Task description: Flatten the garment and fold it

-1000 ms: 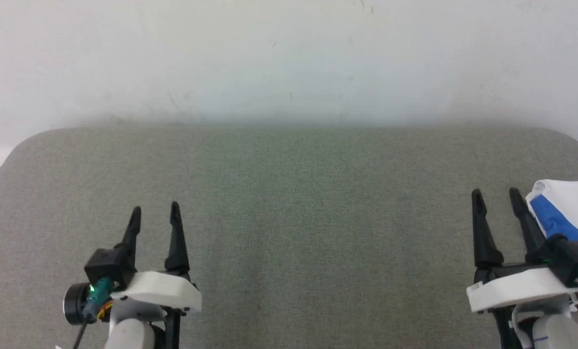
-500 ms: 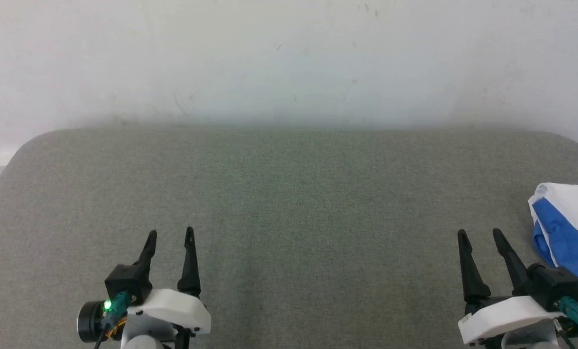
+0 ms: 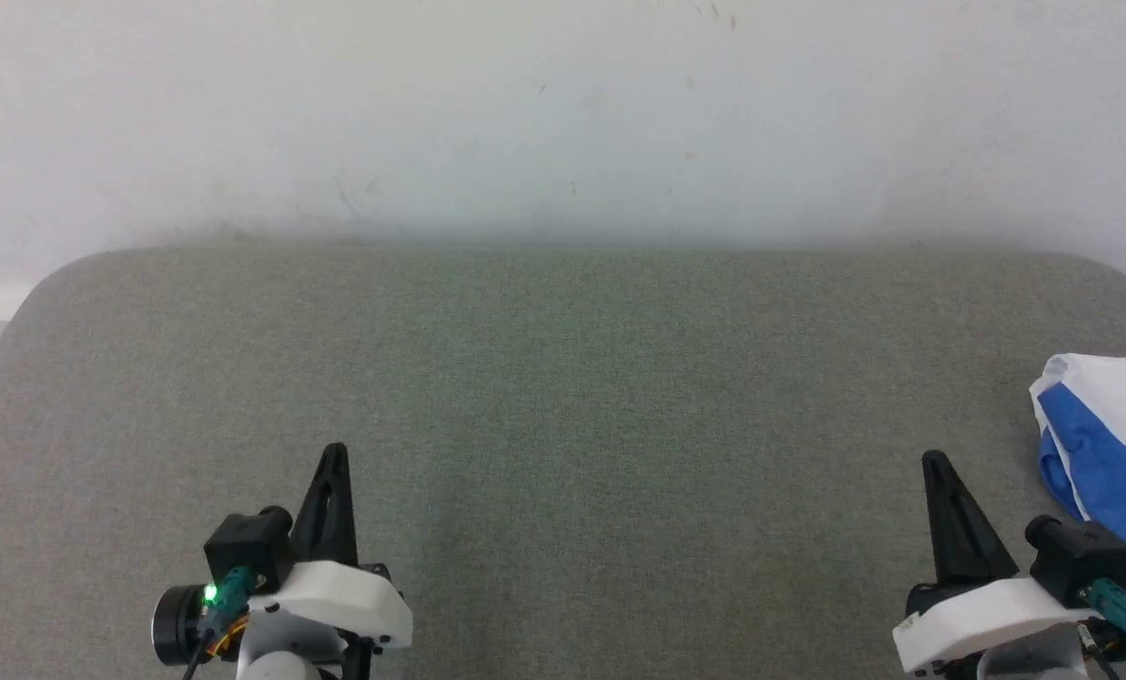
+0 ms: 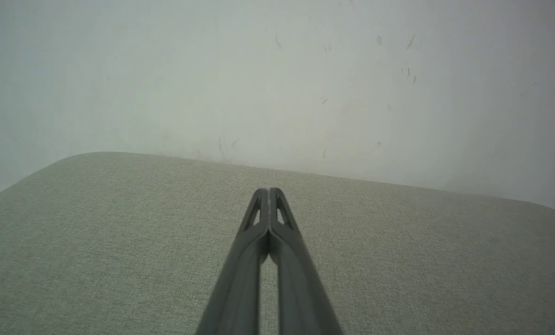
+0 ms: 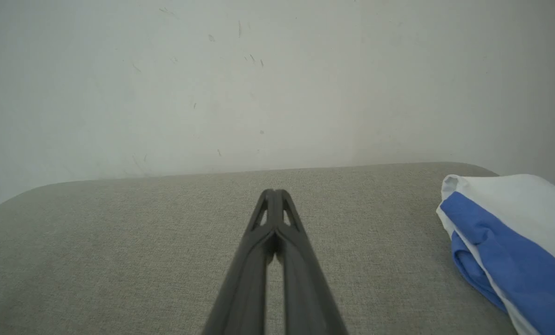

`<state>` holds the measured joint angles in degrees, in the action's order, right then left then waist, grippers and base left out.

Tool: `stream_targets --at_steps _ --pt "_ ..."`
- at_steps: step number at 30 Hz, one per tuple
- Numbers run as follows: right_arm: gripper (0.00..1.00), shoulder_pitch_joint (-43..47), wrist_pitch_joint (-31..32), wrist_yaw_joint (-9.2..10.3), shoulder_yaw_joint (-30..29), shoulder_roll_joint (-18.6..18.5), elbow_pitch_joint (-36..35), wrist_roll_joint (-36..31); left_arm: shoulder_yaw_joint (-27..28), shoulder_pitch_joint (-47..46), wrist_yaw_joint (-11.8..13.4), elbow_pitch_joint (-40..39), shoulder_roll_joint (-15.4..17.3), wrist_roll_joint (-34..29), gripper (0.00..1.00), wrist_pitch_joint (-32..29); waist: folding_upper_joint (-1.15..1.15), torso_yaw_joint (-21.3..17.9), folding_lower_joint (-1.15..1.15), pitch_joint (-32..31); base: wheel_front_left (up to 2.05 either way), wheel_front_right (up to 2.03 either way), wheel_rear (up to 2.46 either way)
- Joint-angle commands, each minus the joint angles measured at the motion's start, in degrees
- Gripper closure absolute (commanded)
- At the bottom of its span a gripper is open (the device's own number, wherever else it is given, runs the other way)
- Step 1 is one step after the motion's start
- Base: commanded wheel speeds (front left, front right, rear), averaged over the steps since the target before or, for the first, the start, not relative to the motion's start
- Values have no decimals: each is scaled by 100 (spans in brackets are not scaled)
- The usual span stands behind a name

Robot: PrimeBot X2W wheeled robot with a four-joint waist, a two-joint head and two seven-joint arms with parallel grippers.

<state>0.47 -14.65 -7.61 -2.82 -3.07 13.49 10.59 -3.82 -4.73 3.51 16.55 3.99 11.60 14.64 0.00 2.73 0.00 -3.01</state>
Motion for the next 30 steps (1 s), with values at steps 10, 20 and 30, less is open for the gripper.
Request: stream_targets --at_steps 10,20,30 --pt "100 -4 134 1 28 2 -127 -100 36 45 -33 -156 -10 -110 100 -138 0 -24 0 26 0 0 0" --pt "100 -8 251 2 50 3 -234 -185 67 83 -61 -288 -19 -202 100 -255 0 -46 0 51 0 0 0" --pt "100 -12 369 3 73 5 -342 -269 97 120 -89 -420 -28 -295 100 -372 0 -68 0 75 0 0 0"
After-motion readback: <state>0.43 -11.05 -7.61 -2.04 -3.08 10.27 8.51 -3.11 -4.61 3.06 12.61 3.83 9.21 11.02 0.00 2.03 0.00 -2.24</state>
